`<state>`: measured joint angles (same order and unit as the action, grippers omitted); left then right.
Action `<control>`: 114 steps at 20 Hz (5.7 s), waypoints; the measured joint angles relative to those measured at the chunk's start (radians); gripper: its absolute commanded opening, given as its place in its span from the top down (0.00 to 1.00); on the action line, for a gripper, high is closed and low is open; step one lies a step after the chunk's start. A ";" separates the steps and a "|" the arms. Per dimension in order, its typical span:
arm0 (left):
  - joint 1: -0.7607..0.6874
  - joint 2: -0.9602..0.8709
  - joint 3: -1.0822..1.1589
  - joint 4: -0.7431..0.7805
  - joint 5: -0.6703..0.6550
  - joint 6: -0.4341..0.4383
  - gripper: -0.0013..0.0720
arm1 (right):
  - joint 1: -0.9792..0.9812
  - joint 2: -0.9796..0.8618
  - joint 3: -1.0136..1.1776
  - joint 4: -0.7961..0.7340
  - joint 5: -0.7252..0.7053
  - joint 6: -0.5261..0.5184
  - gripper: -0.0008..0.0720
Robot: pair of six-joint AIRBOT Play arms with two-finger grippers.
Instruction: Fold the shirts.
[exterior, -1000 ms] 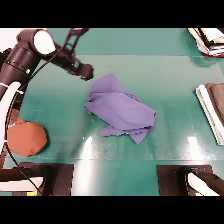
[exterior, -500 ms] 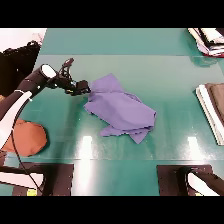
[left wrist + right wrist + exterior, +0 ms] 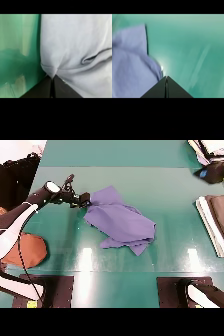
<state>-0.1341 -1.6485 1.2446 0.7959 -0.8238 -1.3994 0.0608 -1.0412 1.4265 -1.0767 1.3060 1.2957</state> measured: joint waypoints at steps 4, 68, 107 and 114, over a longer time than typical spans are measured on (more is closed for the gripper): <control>0.009 0.033 0.086 0.053 -0.048 0.026 0.95 | -0.024 -0.002 -0.235 0.001 -0.002 0.011 0.33; 0.013 -0.075 0.589 0.329 -0.171 0.069 0.31 | 0.192 -0.445 -0.061 -0.049 -0.268 0.187 0.39; 0.054 0.646 -0.778 0.071 -0.144 -0.010 0.50 | -0.125 0.026 -0.387 0.009 -0.083 0.132 0.37; 0.015 0.643 -0.693 0.101 -0.093 -0.006 0.95 | -0.234 0.026 -0.393 -0.010 -0.017 0.116 0.37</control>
<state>-0.1188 -1.0058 0.5518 0.8970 -0.9169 -1.4052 -0.1730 -1.0149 1.0336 -1.0870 1.2888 1.4113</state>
